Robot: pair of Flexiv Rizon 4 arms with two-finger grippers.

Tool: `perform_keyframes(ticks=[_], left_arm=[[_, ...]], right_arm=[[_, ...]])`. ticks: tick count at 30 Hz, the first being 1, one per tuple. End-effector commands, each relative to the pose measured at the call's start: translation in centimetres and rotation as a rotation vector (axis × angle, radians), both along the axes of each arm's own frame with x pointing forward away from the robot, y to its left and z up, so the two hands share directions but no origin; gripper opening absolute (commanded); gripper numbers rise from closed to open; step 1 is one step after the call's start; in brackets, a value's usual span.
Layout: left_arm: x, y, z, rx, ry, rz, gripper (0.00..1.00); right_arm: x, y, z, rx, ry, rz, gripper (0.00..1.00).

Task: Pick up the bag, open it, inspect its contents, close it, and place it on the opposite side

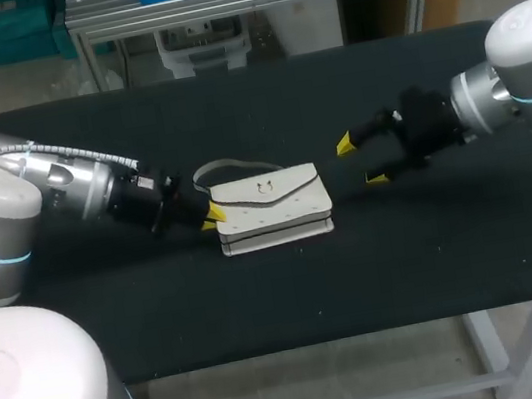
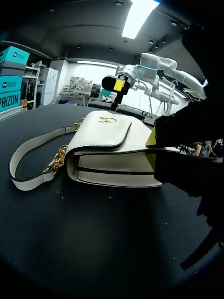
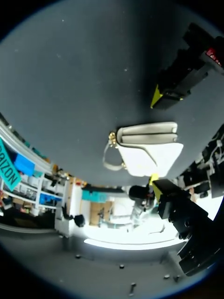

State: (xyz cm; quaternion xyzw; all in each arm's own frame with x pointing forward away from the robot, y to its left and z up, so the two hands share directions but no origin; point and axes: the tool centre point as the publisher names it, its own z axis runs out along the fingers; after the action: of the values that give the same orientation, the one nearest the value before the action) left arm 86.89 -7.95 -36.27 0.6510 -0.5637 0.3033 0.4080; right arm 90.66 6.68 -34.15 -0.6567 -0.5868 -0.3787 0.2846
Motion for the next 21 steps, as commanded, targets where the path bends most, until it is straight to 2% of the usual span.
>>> perform_keyframes(ticks=[1, 10, 17, 21], left_arm=[[1.2, 0.7, -0.5, -0.007, 0.002, 0.002, 0.0], [4.5, 3.9, 1.7, 0.037, -0.014, 0.01, 0.0], [6.5, 6.5, 3.9, 0.095, -0.037, -0.052, 0.0], [7.6, 8.0, 5.1, 0.214, -0.07, -0.074, 0.0]], right_arm=[[-0.2, -1.1, 0.6, -0.023, -0.002, 0.034, 1.0], [-0.6, -4.4, 2.0, -0.088, -0.026, 0.105, 1.0], [-0.8, -6.7, 2.8, -0.148, -0.044, 0.161, 1.0], [-0.8, -7.0, 3.0, -0.142, -0.049, 0.182, 1.0]])
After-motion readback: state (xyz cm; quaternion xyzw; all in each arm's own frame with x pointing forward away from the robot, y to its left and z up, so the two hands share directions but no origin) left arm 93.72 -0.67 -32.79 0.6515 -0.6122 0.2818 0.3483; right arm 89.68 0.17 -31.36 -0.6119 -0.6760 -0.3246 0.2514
